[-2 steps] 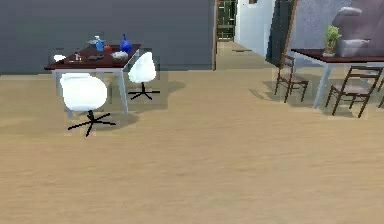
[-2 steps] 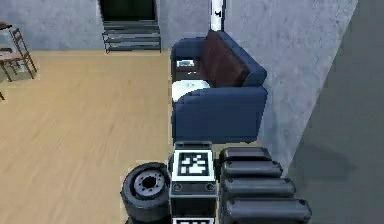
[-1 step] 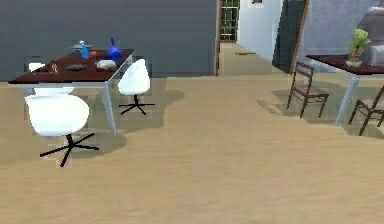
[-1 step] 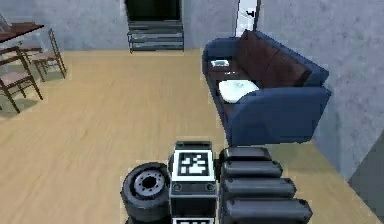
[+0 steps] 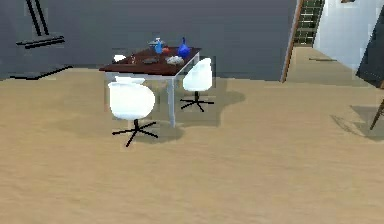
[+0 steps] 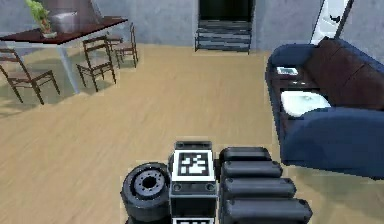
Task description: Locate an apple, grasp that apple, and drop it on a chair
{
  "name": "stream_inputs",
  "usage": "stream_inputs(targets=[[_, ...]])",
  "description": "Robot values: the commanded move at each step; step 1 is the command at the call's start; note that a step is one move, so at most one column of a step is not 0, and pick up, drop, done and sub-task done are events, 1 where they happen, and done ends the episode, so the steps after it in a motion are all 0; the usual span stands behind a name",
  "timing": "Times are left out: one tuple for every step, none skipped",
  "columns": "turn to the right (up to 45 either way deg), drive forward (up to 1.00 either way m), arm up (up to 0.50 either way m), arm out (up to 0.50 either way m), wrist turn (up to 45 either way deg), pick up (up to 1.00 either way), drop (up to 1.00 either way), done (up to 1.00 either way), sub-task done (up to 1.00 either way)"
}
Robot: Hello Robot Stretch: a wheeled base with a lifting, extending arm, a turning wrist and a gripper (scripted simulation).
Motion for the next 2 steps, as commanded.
stream_inputs(targets=[[0.0, 1.00, 0.00, 0.00, 0.0, 0.00, 0.00, 0.00, 0.00], [-3.0, 0.00, 0.00, 0.00, 0.0, 0.00, 0.00, 0.00, 0.00]])
